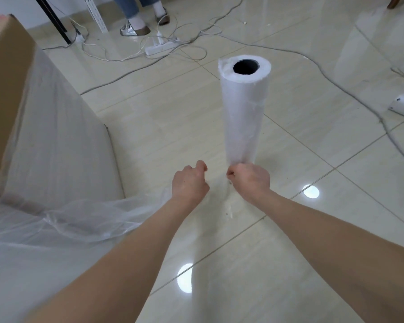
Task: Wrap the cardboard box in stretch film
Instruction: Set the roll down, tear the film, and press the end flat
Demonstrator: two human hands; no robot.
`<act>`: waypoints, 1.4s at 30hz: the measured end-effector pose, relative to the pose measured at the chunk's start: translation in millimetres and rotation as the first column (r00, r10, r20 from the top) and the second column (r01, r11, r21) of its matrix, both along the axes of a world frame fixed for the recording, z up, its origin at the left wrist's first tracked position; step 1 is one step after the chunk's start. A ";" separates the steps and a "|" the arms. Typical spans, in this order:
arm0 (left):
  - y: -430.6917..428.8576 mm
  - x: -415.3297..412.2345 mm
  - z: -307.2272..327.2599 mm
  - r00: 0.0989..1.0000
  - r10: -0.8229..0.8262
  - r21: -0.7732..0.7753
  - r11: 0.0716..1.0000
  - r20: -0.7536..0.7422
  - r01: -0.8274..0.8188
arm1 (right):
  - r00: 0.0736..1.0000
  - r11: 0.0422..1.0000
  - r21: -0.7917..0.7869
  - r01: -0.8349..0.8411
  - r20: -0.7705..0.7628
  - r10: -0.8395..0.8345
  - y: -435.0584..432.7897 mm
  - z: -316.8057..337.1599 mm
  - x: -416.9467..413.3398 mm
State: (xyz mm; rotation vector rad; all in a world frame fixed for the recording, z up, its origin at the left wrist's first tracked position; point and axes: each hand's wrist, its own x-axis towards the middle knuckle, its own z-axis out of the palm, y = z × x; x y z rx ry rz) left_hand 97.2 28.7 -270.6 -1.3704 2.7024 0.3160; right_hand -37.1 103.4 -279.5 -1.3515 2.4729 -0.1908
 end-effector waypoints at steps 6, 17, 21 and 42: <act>2.5 -32.9 -14.2 0.963 -0.217 -0.070 0.971 0.160 0.230 | 1.000 0.999 -0.046 0.007 -0.011 -0.008 -0.6 -6.1 -4.3; -10.6 -25.6 -18.5 0.989 0.096 0.113 0.990 -0.111 -0.084 | 0.999 0.994 -0.108 0.005 -0.034 -0.009 0.9 -10.0 -8.6; -21.2 -8.3 -22.0 0.949 0.263 0.205 0.952 -0.173 -0.226 | 0.999 0.995 -0.097 -0.001 -0.036 -0.002 2.5 -9.9 -8.7; 12.9 -29.6 -26.8 0.965 -0.211 -0.148 0.961 0.158 0.234 | 0.993 0.989 -0.101 -0.110 -0.052 0.105 15.0 -7.0 -10.9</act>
